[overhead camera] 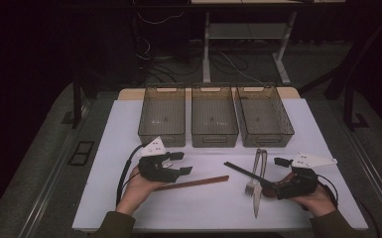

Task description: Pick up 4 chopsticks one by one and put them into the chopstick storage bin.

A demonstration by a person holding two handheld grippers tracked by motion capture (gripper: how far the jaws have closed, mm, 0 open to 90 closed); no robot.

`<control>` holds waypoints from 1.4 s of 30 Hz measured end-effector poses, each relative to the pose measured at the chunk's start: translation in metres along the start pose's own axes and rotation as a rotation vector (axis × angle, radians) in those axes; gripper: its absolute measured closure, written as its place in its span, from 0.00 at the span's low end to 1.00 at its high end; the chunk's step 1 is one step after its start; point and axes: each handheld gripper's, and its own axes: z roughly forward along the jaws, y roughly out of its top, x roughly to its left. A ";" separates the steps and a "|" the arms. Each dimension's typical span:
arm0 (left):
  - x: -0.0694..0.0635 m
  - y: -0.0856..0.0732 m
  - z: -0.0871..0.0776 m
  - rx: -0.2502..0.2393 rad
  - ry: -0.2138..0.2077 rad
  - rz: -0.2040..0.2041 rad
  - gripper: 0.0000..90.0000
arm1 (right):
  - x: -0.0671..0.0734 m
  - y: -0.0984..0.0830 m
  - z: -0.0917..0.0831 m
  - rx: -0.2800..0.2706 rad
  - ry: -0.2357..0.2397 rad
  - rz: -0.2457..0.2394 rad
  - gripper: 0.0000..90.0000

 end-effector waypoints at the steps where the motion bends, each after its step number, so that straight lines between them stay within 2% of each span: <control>1: 0.000 0.000 0.000 0.000 0.000 0.000 0.43 | 0.000 0.000 0.000 -0.003 0.002 0.001 0.01; 10: 0.001 0.004 0.009 0.022 -0.023 0.009 0.55 | 0.001 0.000 0.000 -0.003 -0.001 0.000 0.01; 12: 0.001 0.005 0.011 0.031 -0.026 0.016 0.61 | 0.001 0.000 0.000 -0.001 -0.001 0.001 0.01; 19: 0.002 0.010 0.026 0.078 -0.036 0.045 0.72 | 0.001 0.000 0.001 -0.002 -0.001 -0.006 0.01; 26: 0.004 0.011 0.036 0.125 -0.051 0.050 0.80 | 0.002 -0.001 0.001 -0.001 -0.002 -0.006 0.01; 31: 0.004 0.010 0.041 0.154 -0.067 0.054 0.85 | 0.003 -0.001 0.001 0.000 -0.004 -0.008 0.01; 42: 0.002 0.002 0.051 0.235 -0.081 0.069 0.84 | 0.002 -0.001 0.001 0.005 -0.002 -0.010 0.01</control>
